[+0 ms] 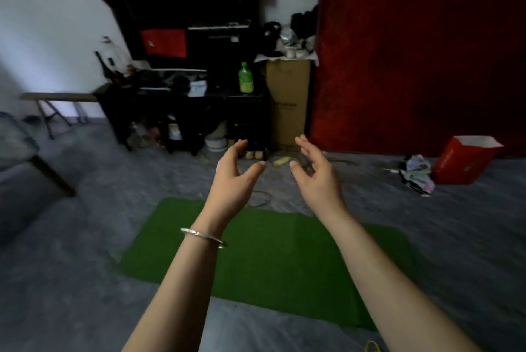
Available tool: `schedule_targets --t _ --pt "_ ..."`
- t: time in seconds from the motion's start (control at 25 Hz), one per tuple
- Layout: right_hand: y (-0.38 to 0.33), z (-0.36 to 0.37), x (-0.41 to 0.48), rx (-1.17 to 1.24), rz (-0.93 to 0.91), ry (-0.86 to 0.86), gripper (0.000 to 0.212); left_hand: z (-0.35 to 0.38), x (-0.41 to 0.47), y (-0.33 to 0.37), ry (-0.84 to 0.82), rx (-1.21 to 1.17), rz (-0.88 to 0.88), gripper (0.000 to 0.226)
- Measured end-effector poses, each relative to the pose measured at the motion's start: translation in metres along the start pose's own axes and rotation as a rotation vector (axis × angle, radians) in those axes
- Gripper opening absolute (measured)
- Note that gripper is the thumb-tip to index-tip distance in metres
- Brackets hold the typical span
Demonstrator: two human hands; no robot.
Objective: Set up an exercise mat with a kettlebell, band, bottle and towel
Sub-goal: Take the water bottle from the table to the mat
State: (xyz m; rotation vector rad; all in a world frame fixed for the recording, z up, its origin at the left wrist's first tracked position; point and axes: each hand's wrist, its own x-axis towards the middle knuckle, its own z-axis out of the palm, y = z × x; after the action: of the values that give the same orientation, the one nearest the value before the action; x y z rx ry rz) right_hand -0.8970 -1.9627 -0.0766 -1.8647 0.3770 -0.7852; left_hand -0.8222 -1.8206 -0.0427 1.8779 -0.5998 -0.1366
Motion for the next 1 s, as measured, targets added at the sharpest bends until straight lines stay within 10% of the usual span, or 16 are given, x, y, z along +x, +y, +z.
schedule_targets --t 1.0 --pt "-0.187 0.721 0.091 0.422 -0.217 -0.765 0.049 -0.607 0.095 -0.244 0.898 0.063 -0.254 0.052"
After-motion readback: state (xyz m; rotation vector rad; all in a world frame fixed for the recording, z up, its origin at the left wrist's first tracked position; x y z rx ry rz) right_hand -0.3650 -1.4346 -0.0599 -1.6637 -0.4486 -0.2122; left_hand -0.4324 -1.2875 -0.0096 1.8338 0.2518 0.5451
